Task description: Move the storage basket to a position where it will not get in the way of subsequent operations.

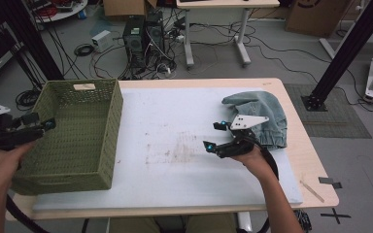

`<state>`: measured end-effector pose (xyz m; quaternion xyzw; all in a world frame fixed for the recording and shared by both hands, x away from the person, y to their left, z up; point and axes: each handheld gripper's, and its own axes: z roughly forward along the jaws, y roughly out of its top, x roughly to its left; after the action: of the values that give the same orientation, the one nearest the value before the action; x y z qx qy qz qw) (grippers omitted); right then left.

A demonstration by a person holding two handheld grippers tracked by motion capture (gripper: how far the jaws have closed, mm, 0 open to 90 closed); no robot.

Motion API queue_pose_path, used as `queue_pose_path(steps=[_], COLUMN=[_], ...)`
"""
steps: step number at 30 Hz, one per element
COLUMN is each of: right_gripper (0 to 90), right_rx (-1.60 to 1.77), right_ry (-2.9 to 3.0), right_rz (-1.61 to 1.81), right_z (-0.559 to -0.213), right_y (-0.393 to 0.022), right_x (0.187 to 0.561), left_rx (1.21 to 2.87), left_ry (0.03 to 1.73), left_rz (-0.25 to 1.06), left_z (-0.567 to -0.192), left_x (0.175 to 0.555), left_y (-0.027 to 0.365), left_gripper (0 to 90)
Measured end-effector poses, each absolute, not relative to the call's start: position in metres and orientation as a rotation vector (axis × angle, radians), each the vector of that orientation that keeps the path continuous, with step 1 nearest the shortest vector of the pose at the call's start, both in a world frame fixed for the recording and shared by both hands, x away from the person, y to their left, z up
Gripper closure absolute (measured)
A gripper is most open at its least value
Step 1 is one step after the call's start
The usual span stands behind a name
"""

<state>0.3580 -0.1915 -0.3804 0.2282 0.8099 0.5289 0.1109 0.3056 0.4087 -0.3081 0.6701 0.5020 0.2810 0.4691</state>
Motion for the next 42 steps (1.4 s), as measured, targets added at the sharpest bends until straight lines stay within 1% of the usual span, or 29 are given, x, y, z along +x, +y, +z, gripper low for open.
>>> queue_pose_path(steps=[7,15,25,28,31,37,42], right_gripper=[18.0,18.0,18.0,18.0,18.0,18.0,18.0], right_rx=[0.692,0.736,0.782,0.789,0.803,0.821,0.837], right_ry=[2.375,2.363,2.356,2.350,2.343,2.330,2.325], right_rz=[1.526,1.489,1.436,1.428,1.418,1.405,1.396], right_z=[-0.383,-0.385,-0.387,-0.387,-0.387,-0.386,-0.387], right_y=[-0.198,-0.211,-0.228,-0.234,-0.240,-0.252,-0.259], right_x=[0.357,0.356,0.354,0.353,0.352,0.350,0.349], left_rx=[1.650,1.634,1.644,1.650,1.657,1.684,1.705], left_ry=[1.157,1.053,0.948,0.924,0.909,0.827,0.801], left_rz=[0.690,0.666,0.608,0.587,0.573,0.538,0.509], left_z=[-0.308,-0.301,-0.300,-0.302,-0.305,-0.309,-0.316], left_x=[0.313,0.321,0.335,0.339,0.344,0.350,0.355], left_y=[0.380,0.342,0.281,0.260,0.240,0.203,0.175], left_gripper=[25.6,25.6,25.6,25.5,22.1,22.5,22.5])
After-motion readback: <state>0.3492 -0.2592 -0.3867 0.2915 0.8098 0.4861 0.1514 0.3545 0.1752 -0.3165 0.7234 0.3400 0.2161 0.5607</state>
